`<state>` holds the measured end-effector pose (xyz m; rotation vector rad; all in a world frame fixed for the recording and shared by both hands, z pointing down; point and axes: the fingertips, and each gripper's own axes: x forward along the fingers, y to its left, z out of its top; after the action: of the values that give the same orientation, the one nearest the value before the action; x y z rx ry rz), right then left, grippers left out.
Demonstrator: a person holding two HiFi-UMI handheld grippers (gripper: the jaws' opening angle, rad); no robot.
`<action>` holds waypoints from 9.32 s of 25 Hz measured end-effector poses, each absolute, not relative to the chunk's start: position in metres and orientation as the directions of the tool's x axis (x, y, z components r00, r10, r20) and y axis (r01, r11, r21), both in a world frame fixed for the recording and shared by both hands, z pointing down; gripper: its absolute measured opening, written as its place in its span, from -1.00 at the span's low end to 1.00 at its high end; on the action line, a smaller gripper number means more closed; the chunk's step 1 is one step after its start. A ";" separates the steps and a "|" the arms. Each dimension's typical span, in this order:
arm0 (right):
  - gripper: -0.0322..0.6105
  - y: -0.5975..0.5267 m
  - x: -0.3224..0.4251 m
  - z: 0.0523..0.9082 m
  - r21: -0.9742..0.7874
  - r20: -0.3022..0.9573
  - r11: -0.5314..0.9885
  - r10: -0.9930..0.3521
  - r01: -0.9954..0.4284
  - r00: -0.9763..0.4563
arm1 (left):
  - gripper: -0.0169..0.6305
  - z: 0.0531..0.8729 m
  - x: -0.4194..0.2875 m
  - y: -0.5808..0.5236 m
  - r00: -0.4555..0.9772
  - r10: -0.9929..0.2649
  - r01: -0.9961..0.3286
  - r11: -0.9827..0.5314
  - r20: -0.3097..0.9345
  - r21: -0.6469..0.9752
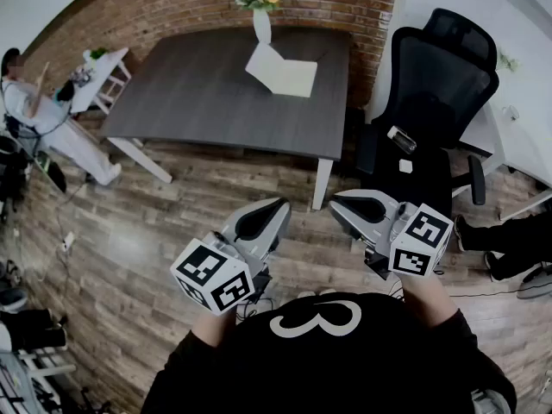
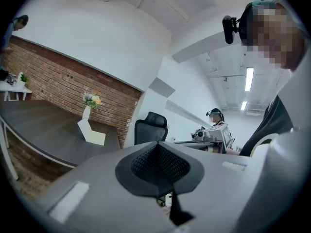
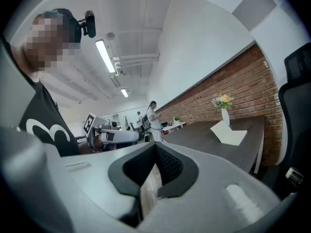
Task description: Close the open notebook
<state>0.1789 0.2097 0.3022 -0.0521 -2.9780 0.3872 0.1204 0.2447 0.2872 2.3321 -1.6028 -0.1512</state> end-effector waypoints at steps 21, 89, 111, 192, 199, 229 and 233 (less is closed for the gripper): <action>-0.89 0.224 0.151 0.281 -0.247 0.062 0.969 0.029 0.013 -0.998 | -0.90 0.286 0.087 0.260 0.376 -0.925 -0.888 -0.342 0.056 0.308; -0.89 -0.211 -0.067 0.375 -0.427 0.243 0.827 -0.284 -0.365 -0.927 | -0.89 0.358 -0.279 -0.201 0.342 -0.869 -0.940 -0.320 0.358 0.120; -0.89 -0.225 -0.042 0.459 -0.528 0.359 0.635 -0.436 -0.565 -0.825 | -0.89 0.483 -0.305 -0.252 0.430 -0.785 -0.900 -0.338 0.446 0.275; -0.89 -0.221 0.003 0.473 -0.458 0.413 0.630 -0.473 -0.626 -0.778 | -0.90 0.576 -0.154 -0.294 0.480 -0.536 -0.833 -0.526 0.694 0.171; -0.89 -0.216 0.003 0.441 -0.431 0.368 0.690 -0.455 -0.582 -0.811 | -0.90 0.540 -0.150 -0.279 0.483 -0.595 -0.856 -0.477 0.642 0.202; -0.90 -0.111 0.018 0.335 -0.280 0.125 0.881 -0.360 -0.381 -0.924 | -0.90 0.315 -0.053 -0.099 0.637 -0.760 -0.759 -0.588 0.130 0.280; -0.90 -0.108 0.022 0.337 -0.286 0.122 0.879 -0.362 -0.382 -0.924 | -0.90 0.318 -0.047 -0.096 0.643 -0.754 -0.756 -0.596 0.137 0.271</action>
<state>0.0217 -0.1076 0.3373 0.5906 -2.9820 0.4739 -0.0469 -0.0964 0.3183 2.5608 -1.2118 0.0116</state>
